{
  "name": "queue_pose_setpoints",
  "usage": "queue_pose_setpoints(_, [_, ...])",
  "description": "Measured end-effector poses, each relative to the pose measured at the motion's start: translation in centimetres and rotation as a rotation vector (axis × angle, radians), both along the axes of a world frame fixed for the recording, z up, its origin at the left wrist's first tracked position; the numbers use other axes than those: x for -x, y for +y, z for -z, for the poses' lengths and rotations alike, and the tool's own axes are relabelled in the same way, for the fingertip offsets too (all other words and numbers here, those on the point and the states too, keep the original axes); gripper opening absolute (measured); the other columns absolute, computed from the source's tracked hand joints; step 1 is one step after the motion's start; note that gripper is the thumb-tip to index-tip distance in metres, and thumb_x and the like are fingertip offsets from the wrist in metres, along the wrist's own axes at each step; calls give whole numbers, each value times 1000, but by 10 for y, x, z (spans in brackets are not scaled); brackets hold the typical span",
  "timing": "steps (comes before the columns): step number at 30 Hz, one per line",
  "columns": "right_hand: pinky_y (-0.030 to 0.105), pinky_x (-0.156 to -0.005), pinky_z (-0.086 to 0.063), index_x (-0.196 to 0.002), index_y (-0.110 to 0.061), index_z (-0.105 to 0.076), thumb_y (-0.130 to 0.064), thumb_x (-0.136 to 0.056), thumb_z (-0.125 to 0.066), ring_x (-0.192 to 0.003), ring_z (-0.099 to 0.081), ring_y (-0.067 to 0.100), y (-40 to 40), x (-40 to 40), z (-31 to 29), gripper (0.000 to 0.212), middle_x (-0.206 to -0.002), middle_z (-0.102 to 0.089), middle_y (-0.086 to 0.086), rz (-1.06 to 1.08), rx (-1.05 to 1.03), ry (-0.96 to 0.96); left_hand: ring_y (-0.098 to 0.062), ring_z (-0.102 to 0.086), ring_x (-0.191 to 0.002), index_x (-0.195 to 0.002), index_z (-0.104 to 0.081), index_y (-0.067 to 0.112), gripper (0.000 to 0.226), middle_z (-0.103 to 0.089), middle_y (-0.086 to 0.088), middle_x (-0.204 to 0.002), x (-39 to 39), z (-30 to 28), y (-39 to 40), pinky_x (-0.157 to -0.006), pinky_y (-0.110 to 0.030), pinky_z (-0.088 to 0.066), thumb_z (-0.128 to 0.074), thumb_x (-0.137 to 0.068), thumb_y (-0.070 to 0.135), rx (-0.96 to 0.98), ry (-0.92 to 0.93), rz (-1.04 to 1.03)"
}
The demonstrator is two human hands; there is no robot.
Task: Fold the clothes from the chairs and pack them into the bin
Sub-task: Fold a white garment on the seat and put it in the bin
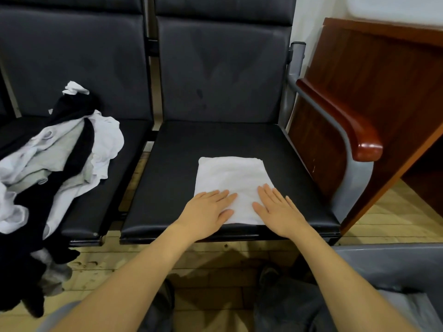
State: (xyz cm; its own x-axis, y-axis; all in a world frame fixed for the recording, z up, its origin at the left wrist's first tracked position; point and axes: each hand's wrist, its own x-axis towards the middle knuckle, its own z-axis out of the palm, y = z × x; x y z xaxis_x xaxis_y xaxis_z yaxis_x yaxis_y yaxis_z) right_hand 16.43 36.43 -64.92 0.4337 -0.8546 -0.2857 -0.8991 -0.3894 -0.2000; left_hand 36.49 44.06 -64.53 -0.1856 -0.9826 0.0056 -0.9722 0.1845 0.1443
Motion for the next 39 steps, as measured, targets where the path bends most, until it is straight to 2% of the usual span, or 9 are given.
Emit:
queue_pose_setpoints(4, [37,-112,-7,-149,-32,-23,-51,-100,-18,-142,-19,17,6,2,-11,52,-156,-21,-9,-9,137,1,-14,-47,-125,-148,-23,33,52,-38,11,-147,-2,-14,0,-103,-28,-39,-30,-99,49,0,129,-47])
queue_pose_setpoints(6, [33,-99,-14,-132,-35,-45,-46,-101,-25,-122,-36,16,7,5,-15,39,-132,-45,-12,-2,163,-76,-13,-58,-104,-146,-28,35,50,-47,11,-138,-6,-22,-2,-91,-29,-46,-36,-98,48,-9,297,-118])
queue_pose_setpoints(10, [29,-93,-19,-108,-35,-61,-35,-100,-39,-100,-49,9,2,4,-14,23,-105,-57,-12,98,166,-365,-20,-52,-101,-141,-34,22,45,-43,-2,-133,-10,-18,-15,-86,-33,-47,-40,-98,38,93,287,-317])
queue_pose_setpoints(13, [36,-100,-24,-132,-32,-49,-37,-100,-39,-118,-43,17,-6,-3,-10,34,-130,-50,-5,253,251,-348,-31,-42,-114,-145,-17,17,56,-35,-17,-134,-5,-8,-21,-93,-35,-38,-39,-98,38,27,112,-564])
queue_pose_setpoints(17, [41,-107,-21,-147,-34,-24,-40,-100,-36,-129,-32,23,-18,-13,-1,49,-144,-37,1,262,175,-193,-25,-42,-95,-138,-24,24,43,-45,-12,-113,-3,-2,-26,-84,-32,-36,-39,-98,33,31,137,-548])
queue_pose_setpoints(22, [41,-106,-21,-144,-38,-28,-33,-99,-43,-123,-42,25,-22,-30,-7,48,-132,-45,6,269,36,-256,-26,-50,-88,-127,-37,26,33,-47,-7,-101,-8,-6,-29,-90,-39,-39,-48,-96,21,26,505,-571])
queue_pose_setpoints(25, [34,-100,-21,-137,-38,-39,-25,-99,-44,-116,-47,23,-14,-30,-10,41,-122,-52,1,224,55,-316,-20,-52,-78,-128,-40,30,34,-43,-5,-105,-4,-15,-23,-73,-32,-49,-47,-97,20,81,623,-509])
queue_pose_setpoints(31, [8,-66,-37,-129,-29,-54,-17,-100,-44,-80,-48,7,9,-20,-37,33,-105,-45,-2,253,184,-671,-8,-44,-68,-127,-50,29,31,-38,5,-91,0,-44,-2,-55,-12,-33,-51,-96,20,226,736,-387])
queue_pose_setpoints(39, [16,-60,-34,-127,-17,-58,-11,-98,-47,-79,-49,12,45,18,-109,31,-95,-43,-5,151,534,-690,-4,-48,-77,-124,-54,28,35,-42,6,-101,28,-122,20,-59,-9,-37,-47,-94,12,328,766,-250])
